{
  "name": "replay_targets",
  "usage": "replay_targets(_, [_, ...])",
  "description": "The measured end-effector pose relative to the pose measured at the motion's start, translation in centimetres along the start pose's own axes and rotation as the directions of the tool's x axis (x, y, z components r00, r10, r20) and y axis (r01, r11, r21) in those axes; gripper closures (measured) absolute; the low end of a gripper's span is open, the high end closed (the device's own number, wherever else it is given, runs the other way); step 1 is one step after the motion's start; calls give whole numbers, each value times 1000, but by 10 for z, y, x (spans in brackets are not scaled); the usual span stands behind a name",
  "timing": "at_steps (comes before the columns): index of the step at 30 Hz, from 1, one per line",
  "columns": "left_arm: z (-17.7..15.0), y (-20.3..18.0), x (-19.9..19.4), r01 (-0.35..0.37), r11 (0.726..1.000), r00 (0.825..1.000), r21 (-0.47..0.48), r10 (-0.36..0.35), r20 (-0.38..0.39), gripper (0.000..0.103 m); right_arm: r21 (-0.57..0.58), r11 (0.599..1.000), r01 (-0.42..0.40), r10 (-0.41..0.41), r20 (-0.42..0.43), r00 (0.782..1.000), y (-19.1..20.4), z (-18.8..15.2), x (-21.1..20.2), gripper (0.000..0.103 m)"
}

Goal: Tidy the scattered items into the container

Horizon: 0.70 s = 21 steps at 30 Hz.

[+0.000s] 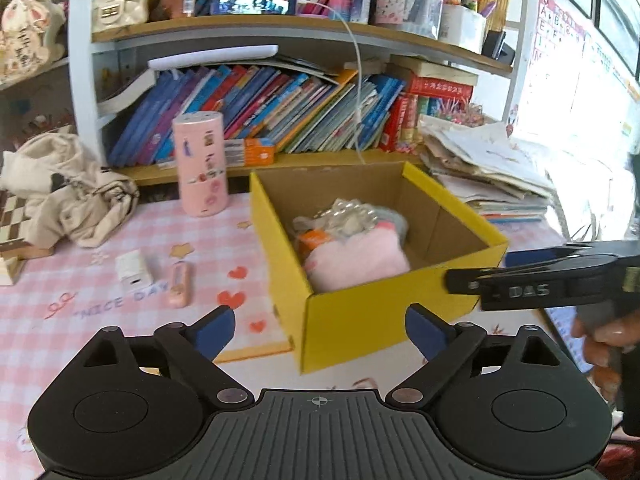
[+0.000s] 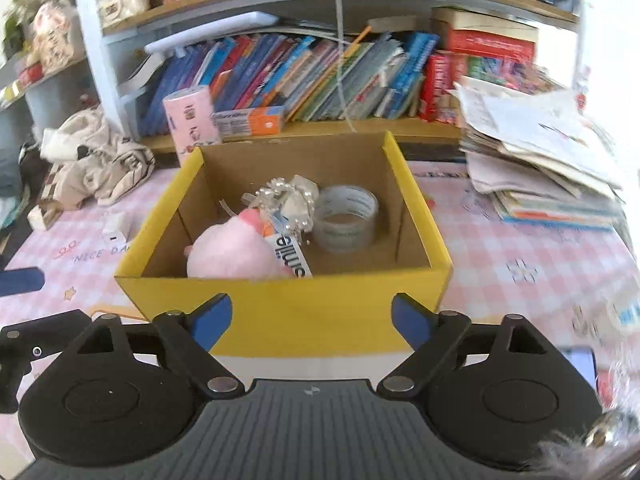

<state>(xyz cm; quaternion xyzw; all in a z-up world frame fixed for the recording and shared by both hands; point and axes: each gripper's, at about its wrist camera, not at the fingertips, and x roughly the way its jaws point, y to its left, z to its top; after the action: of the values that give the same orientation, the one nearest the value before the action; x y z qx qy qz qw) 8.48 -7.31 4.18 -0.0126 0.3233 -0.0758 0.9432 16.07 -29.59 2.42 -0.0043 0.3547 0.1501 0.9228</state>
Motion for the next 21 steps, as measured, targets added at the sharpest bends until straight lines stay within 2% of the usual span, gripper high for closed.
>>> replay_targets(4, [-15, 12, -9, -31, 999, 1000, -6, 31, -2, 4, 12, 999, 40, -39, -30, 999, 12, -22, -7, 10])
replay_targets(9, [-32, 27, -13, -98, 995, 994, -16, 97, -47, 4, 1, 997, 75, -75, -93, 993, 33, -43, -8, 8])
replay_targets(12, [-39, 36, -15, -107, 994, 992, -26, 104, -76, 3, 7, 997, 73, -71, -110, 991, 43, -48, -9, 6])
replay_targets(21, [-52, 61, -33, -105, 993, 992, -44, 102, -78, 3, 1, 998, 63, -62, -152, 986, 73, -63, -12, 4])
